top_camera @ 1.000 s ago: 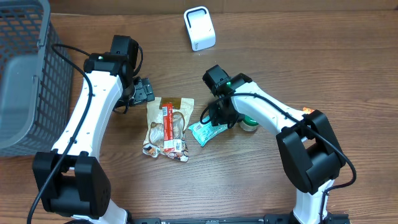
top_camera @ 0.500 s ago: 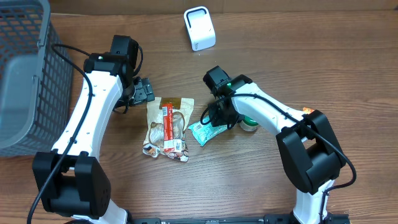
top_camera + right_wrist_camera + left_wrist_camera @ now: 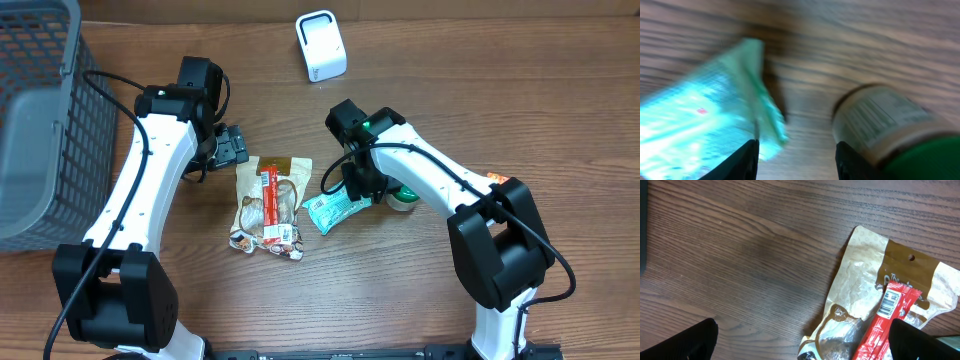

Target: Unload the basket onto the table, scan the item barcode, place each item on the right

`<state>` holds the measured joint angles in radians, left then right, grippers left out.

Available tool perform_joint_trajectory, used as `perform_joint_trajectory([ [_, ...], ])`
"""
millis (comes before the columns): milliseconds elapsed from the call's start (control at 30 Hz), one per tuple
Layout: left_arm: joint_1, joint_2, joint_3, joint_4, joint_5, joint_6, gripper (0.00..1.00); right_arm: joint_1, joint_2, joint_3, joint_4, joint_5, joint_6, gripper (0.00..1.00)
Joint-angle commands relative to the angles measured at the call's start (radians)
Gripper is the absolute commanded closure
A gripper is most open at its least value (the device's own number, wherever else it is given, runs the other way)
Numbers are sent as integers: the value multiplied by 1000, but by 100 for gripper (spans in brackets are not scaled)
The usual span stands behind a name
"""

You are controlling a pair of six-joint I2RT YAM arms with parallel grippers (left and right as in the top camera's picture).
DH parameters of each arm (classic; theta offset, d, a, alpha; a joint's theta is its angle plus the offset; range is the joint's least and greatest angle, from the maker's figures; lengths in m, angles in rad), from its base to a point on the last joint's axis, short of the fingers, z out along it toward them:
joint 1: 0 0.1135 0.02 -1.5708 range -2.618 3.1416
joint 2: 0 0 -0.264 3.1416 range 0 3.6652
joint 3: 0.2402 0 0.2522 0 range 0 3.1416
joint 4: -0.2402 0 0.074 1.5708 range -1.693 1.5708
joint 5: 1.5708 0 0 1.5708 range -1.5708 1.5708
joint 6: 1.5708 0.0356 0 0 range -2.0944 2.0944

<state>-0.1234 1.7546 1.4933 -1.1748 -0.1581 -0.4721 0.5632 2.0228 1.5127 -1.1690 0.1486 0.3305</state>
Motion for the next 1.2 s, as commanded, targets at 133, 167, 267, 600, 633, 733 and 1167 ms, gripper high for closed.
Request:
perform_joint_trajectory([
  [133, 3, 1, 16, 2, -9, 1, 0, -24, 1, -3, -11, 51, 22, 47],
  [167, 3, 1, 16, 2, -9, 1, 0, -24, 1, -3, -8, 23, 22, 46],
  [267, 3, 1, 16, 2, -9, 1, 1, -24, 1, -3, 24, -115, 20, 44],
  [600, 3, 1, 16, 2, -9, 1, 0, -24, 1, -11, 72, -127, 19, 43],
  [633, 3, 1, 16, 2, -9, 1, 0, -21, 1, -16, 79, -117, 19, 43],
  [733, 3, 1, 16, 2, -9, 1, 1, -20, 3, -39, 115, -127, 14, 41],
  [1167, 3, 1, 16, 2, -9, 1, 0, -19, 3, -207, 267, -274, 13, 65],
])
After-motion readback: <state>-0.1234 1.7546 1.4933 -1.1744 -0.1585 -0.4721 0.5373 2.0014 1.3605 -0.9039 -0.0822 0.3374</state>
